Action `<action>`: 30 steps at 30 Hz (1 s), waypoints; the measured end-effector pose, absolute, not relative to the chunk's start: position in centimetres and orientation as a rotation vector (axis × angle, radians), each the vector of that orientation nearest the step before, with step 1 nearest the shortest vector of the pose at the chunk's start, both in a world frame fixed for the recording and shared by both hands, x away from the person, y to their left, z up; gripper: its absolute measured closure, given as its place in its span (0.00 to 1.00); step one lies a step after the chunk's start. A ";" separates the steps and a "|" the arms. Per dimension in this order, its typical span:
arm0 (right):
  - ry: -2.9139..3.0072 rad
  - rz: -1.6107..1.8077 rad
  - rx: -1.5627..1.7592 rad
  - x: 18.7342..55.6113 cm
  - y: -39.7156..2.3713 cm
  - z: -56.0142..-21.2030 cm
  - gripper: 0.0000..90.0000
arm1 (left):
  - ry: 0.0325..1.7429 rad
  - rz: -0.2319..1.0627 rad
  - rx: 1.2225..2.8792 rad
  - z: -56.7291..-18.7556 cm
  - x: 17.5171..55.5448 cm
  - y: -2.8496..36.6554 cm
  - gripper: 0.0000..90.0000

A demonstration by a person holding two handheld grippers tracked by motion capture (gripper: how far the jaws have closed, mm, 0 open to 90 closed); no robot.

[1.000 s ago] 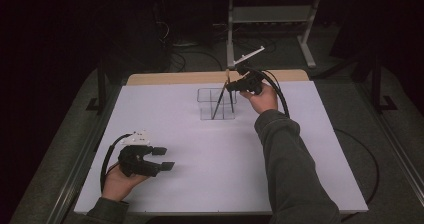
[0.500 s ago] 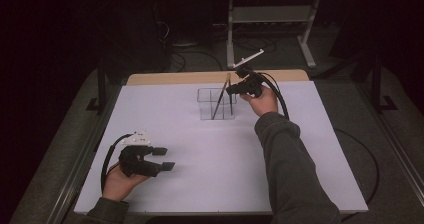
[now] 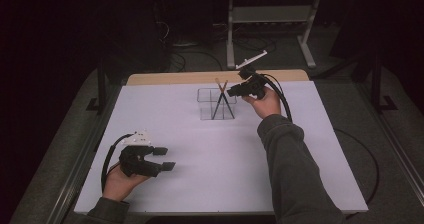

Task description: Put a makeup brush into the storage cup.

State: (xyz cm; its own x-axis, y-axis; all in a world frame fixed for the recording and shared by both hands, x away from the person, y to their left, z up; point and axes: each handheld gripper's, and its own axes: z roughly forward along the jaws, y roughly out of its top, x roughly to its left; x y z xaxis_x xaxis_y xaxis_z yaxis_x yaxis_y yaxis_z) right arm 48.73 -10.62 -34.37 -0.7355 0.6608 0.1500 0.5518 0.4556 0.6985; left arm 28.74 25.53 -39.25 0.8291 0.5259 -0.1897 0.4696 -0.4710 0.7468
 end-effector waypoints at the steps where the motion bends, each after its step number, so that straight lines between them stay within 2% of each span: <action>1: 2.555 1.155 1.053 48.7 -10.8 -34.4 0.76 | 0.726 0.084 2.142 -39.2 28.8 25.5 0.39; 30: 2.515 1.284 1.117 46.1 -14.0 -35.0 0.56 | 0.711 0.086 2.151 -39.4 29.2 25.0 0.35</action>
